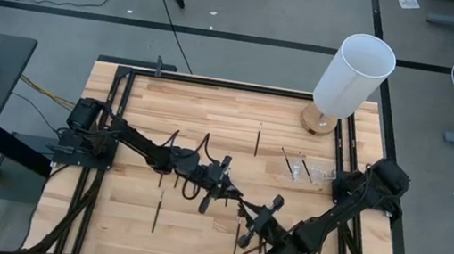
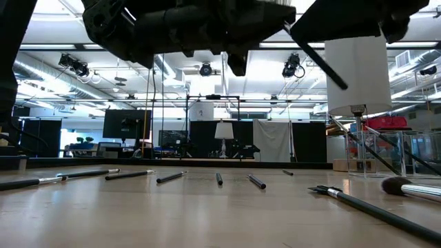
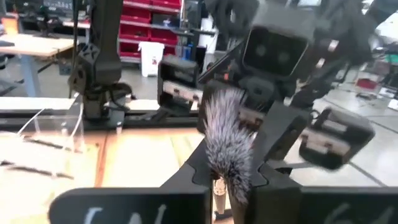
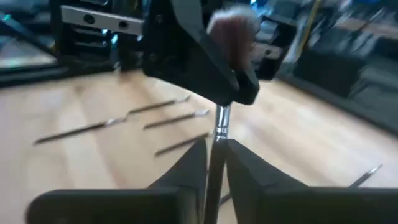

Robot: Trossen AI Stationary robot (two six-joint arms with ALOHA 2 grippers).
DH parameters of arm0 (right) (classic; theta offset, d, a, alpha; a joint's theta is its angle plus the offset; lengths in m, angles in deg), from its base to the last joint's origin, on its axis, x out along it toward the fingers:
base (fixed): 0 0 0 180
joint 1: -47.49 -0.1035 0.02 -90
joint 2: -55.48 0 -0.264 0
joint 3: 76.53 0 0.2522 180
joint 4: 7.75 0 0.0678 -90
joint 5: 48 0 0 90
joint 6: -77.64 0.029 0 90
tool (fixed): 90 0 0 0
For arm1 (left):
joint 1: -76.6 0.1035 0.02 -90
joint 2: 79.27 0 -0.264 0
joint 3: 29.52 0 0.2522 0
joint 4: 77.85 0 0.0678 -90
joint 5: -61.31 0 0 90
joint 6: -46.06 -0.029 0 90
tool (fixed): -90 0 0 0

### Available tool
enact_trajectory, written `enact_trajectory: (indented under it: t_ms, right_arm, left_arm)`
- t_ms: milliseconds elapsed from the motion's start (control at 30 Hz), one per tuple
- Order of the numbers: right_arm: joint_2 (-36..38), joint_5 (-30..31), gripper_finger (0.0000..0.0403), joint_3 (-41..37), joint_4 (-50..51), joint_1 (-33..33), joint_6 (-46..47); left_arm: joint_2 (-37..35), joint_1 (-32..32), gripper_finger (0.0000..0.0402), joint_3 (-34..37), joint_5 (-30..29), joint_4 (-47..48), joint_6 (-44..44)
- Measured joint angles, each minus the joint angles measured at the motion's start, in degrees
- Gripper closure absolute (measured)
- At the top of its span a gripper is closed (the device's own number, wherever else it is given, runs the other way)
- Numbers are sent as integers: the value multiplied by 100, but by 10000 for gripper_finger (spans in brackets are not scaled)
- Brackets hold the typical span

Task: Put items in baskets/containers
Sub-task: Put the black highlighter brush into the transparent bin

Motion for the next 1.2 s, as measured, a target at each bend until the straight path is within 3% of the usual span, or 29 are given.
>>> enact_trajectory:
  t_ms: [233,367,833,1000,1200]
  right_arm:
    - [343,-1566,266,2,525,546,-353]
    - [283,-2131,257,2,324,893,-799]
    - [343,-2454,337,2,204,1008,-1112]
    - [510,-2530,338,2,333,995,-901]
    - [574,-2772,309,2,431,995,-777]
  left_arm:
    - [5,9,377,4,-301,144,-2]
    - [5,39,379,4,-326,258,0]
    - [5,28,375,4,-243,388,9]
    - [5,33,375,2,-119,419,-75]
    - [5,36,374,2,-113,472,-128]
